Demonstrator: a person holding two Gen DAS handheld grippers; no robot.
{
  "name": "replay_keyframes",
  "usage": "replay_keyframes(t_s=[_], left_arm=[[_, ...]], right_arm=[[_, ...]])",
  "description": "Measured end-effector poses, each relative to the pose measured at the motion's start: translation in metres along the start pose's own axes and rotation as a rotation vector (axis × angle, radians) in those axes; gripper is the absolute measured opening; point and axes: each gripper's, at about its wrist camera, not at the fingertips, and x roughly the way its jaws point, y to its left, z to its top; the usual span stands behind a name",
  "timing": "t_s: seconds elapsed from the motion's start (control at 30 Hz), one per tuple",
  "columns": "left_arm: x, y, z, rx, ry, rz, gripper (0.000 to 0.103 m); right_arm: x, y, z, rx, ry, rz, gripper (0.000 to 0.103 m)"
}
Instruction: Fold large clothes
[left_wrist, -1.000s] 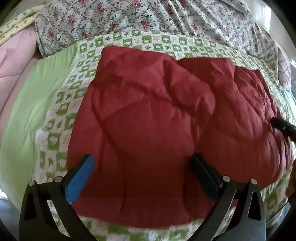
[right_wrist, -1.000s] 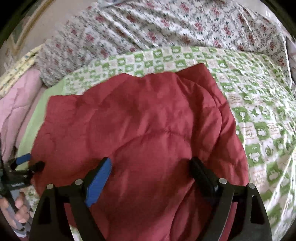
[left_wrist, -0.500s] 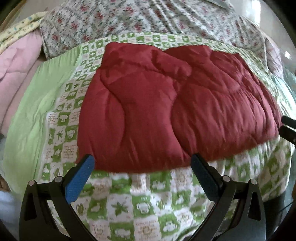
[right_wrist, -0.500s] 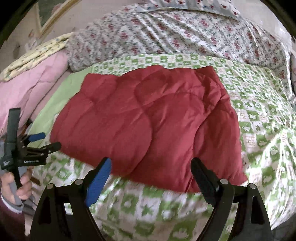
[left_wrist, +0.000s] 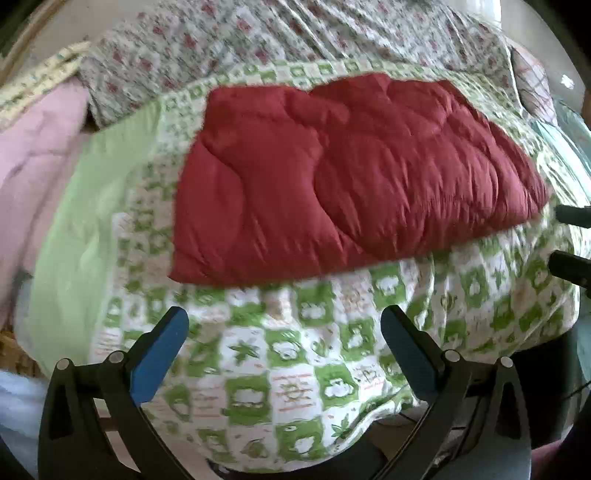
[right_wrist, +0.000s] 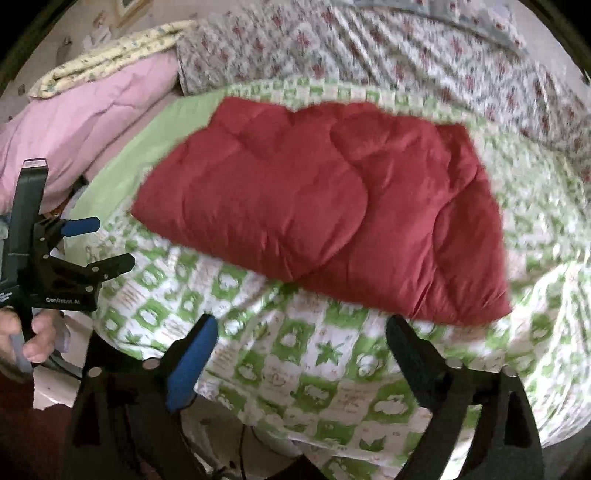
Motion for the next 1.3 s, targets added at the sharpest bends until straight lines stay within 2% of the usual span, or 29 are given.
replay_keyframes(t_s=[0.1,0.2,0.67,0.97,1.3], left_arm=[[-0.008,0.003,0.011,-0.019,-0.002,0.008,0.103],[-0.009,-0.002,0.018,-0.02,-0.005,0.017,0.103],[0.014,-0.014,0.042,-0.007,0.041,0.03,0.103],[0.023,-0.017,0.059,0.003,0.039,0.036,0.103],[0.034,-0.017,0.065,0.008,0.053,0.031,0.103]], right_arm=[[-0.017,0.003,0.011,0.004,-0.056,-0.009,0.101],[-0.019,0.004,0.019,0.015,-0.07,-0.001,0.101],[0.009,-0.024,0.038,0.156,-0.002,0.007,0.101],[0.023,-0.018,0.059,0.121,0.024,-0.005,0.101],[0.04,-0.014,0.065,0.083,0.062,-0.011,0.101]])
